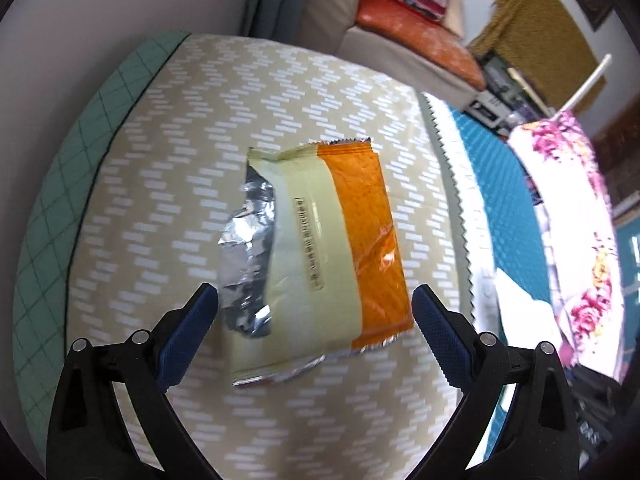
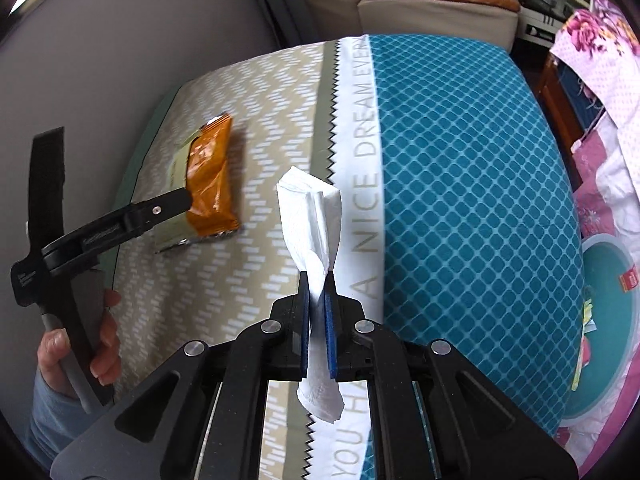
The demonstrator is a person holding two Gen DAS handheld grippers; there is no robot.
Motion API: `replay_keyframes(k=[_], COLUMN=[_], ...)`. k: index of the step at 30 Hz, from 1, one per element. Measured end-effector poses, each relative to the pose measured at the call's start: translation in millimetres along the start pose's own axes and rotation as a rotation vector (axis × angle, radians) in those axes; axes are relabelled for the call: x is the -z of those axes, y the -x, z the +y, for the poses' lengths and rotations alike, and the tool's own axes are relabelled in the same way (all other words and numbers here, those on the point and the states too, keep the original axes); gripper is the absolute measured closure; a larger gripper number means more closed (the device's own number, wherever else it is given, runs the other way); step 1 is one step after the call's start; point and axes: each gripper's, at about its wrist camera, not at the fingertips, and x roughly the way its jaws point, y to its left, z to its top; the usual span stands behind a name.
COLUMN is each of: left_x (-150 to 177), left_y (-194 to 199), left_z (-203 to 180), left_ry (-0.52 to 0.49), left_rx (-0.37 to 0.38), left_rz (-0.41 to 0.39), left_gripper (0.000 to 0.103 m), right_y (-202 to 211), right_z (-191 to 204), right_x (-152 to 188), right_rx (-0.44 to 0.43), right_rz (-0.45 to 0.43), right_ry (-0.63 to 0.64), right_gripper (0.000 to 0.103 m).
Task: Collect trash
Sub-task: 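Grasp the white tissue with the right tool while the left grasps the orange-and-cream snack packet, then carry the snack packet and tissue over the wastebasket and open both tools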
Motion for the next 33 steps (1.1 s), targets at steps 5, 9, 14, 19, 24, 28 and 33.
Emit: replay_keyframes(k=[5, 9, 14, 19, 24, 28, 33], left_x=[-5, -9, -7, -1, 17, 34, 57], left_y=[-14, -20, -17, -9, 4, 20, 41], left_z=[-16, -21, -29, -46, -63, -75, -88], left_ry=[-0.003, -0.005, -0.023, -0.06, -0.124, -0.18, -0.218], left_rx=[-0.092, -0.113, -0.097, -0.07, -0.045, -0.018, 0.008], left_rz=[-0.004, -0.031, -0.063, -0.077, -0.094, -0.111, -0.124], left_gripper=[0.004, 0.004, 0.038, 0.062, 0.066, 0.066, 0.066], right_y=[-3, 6, 15, 26, 45, 62, 87], right_z=[-14, -21, -29, -40, -52, -64, -77], right_x=[-4, 6, 12, 20, 31, 42, 61], right_rx=[-0.028, -0.045, -0.061, -0.074, -0.073, -0.067, -0.062], right_rz=[0.003, -0.002, -0.011, -0.021, -0.04, -0.061, -0.09], right_ry=[-0.016, -0.029, -0.048, -0.07, -0.091, -0.113, -0.148], right_gripper=[0.096, 0.096, 0.096, 0.096, 0.096, 0.096, 0.096])
